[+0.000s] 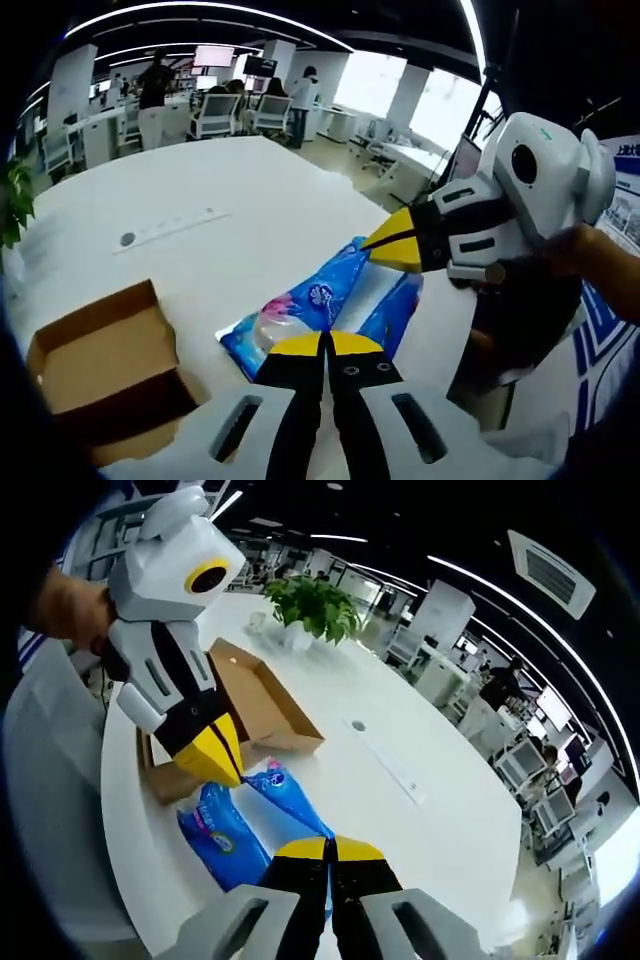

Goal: Operate the shoe box by opening the lid, removing the specified soft item, and placing it in the target area until the item is outside and the box remains undamaged.

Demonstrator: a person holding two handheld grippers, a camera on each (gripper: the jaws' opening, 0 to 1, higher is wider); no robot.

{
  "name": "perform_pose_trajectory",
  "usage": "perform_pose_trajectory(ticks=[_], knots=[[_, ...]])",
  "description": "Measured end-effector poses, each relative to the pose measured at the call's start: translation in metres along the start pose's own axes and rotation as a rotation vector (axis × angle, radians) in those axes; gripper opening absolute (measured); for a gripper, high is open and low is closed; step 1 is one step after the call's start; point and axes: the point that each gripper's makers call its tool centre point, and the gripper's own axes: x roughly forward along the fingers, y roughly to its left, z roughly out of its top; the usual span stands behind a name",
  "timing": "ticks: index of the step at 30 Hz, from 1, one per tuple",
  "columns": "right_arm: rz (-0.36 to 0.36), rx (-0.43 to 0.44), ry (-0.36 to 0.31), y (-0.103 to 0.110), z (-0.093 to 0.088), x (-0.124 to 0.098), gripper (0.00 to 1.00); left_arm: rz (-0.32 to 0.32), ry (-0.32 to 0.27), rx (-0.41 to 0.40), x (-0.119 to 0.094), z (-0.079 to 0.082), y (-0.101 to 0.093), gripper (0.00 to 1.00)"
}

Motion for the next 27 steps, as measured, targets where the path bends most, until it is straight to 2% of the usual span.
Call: perform_pose_trajectory(ticks=[27], knots=[[-0.006,0.017,0.034,-0.029,-0.041,-0.001,0.0,-0.049,0.039,0.009,0.048,0.01,-0.015,0.0]])
